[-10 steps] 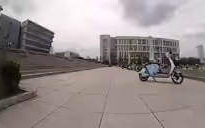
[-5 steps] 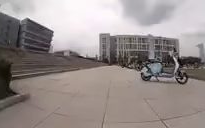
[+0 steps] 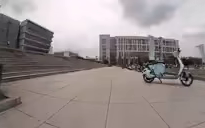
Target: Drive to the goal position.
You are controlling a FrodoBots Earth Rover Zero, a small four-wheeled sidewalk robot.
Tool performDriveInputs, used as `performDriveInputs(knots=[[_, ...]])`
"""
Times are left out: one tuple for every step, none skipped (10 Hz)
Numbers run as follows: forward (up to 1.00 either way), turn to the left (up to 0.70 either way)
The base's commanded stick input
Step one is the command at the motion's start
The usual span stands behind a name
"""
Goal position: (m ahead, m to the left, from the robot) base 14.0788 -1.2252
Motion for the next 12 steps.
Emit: performDriveInputs(knots=[[0.45,0.0],[0.45,0.0],[0.45,0.0],[0.45,0.0],[0.45,0.0],[0.45,0.0],[0.45,0.0],[0.45,0.0],[0.45,0.0],[0.45,0.0],[0.45,0.0],[0.45,0.0]])
